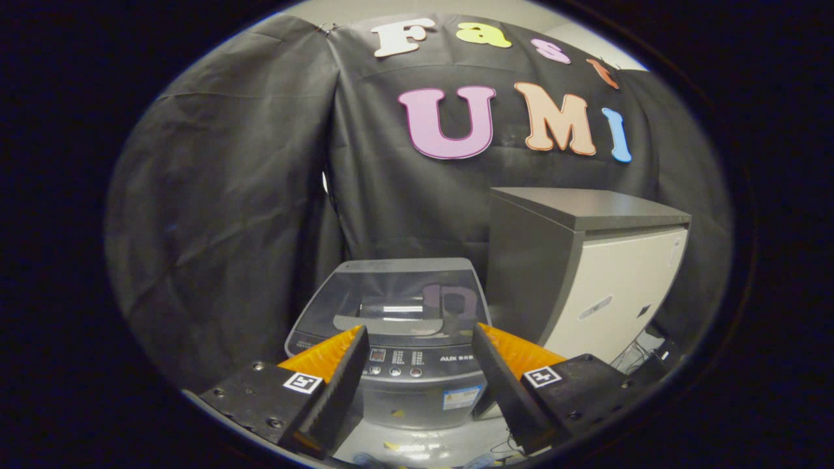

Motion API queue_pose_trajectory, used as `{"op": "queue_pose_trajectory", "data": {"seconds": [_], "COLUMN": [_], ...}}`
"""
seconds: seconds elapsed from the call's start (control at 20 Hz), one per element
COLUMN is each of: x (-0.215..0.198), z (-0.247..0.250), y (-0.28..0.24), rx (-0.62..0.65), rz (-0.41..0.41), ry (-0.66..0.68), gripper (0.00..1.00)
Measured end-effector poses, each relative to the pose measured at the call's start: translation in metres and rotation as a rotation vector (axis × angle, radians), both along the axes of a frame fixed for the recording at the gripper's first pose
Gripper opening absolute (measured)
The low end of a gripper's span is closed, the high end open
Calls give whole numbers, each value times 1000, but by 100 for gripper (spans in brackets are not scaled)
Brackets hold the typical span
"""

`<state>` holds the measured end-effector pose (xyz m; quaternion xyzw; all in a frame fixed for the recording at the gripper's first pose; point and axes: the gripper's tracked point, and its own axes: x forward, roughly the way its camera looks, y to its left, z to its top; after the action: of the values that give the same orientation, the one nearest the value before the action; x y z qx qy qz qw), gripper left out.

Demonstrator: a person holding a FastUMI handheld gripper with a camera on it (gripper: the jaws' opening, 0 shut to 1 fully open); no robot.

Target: Put the clothes into the washing machine and then close the washing machine lid.

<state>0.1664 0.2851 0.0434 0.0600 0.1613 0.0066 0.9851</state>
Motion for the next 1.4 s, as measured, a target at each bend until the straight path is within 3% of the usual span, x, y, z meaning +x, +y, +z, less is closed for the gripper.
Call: {"op": "queue_pose_trajectory", "data": {"seconds": [0.2, 0.7, 1.0, 1.25, 1.4], "x": [-36, -110, -133, -143, -147], "z": [0, 55, 100, 110, 114], "y": [-5, -29, -28, -30, -41], "rx": [10, 64, 41, -3, -52], "rz": [-9, -116, -68, -24, -44], "ry": [-10, -158, -262, -248, -270], "gripper": [97, 97, 97, 97, 97]}}
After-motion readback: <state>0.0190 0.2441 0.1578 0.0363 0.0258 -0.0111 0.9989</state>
